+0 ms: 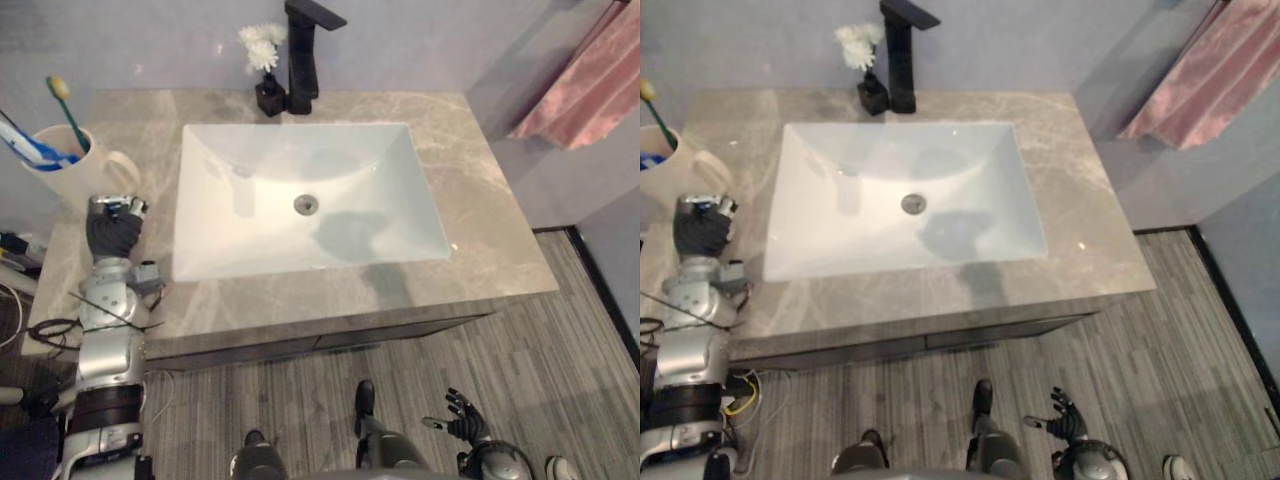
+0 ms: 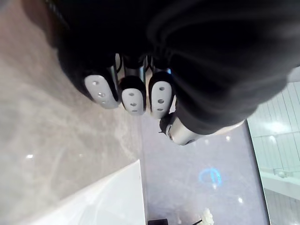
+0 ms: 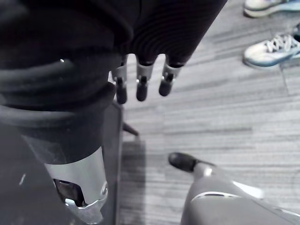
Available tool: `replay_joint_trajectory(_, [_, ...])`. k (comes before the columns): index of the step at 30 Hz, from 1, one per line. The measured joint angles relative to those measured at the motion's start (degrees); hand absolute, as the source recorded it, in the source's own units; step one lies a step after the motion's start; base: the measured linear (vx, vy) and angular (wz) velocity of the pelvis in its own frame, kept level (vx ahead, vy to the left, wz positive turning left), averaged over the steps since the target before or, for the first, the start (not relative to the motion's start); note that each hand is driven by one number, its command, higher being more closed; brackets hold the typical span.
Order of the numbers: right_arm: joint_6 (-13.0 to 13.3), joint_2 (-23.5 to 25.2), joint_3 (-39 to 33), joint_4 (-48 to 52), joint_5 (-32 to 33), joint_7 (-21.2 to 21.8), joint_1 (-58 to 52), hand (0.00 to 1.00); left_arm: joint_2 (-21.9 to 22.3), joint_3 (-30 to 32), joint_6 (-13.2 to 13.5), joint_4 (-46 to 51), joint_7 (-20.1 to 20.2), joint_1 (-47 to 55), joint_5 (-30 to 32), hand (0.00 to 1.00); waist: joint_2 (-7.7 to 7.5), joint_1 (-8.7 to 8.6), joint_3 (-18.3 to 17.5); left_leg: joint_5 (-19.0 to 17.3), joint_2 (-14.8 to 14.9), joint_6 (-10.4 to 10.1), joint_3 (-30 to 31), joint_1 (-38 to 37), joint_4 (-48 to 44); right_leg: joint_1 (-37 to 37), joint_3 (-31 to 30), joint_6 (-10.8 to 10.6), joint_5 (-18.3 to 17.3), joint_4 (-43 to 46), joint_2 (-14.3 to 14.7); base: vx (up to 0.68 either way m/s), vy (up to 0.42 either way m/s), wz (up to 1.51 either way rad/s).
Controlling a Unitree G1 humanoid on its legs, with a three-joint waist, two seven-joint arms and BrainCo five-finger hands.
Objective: Organize washtable
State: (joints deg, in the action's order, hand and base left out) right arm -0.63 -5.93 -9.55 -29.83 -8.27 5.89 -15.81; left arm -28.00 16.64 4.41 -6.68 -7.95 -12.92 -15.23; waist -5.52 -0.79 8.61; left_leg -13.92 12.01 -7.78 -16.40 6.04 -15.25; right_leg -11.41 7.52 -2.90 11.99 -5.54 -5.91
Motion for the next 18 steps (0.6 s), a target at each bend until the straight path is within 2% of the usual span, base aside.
replay_joint_trajectory(11, [-0.3, 0.0, 0.0, 1.5, 1.0, 0.0, -0.3, 0.0, 1.8, -2.8, -0.2, 0.2, 0.2, -0.9, -1.3, 1.0, 0.04, 0.1, 0.0, 0.0, -0.2, 0.0, 0.9, -1.7, -0.3, 2.4, 1.0, 0.0, 0.0, 0.0, -0.3, -0.01, -0.008, 0.04])
replay_joint_trajectory(16, [-0.5, 0.1, 0.1, 0.9, 1.0, 0.1, -0.4, 0.0, 4.8, -5.8, -0.2, 4.6, 0.8, -0.5, -2.1, 1.0, 0.22, 0.21, 0.0, 1.0, -1.2, 0.5, 2.2, -2.4, 1.0, 3.7, 2.6, -0.1, -0.2, 0.0, -1.3, -0.04, -0.001, 0.18])
replay_joint_trajectory(18, [-0.5, 0.2, 0.6, 0.8, 1.0, 0.1, -0.4, 0.0, 5.4, -6.8, 0.0, 7.4, 1.5, 0.3, -2.3, 1.0, 0.73, 0.26, -0.2, 1.5, -1.4, 0.4, 3.1, -2.8, 1.5, 4.4, 3.5, -0.1, -0.4, 0.0, -1.4, -0.02, -0.013, 0.18])
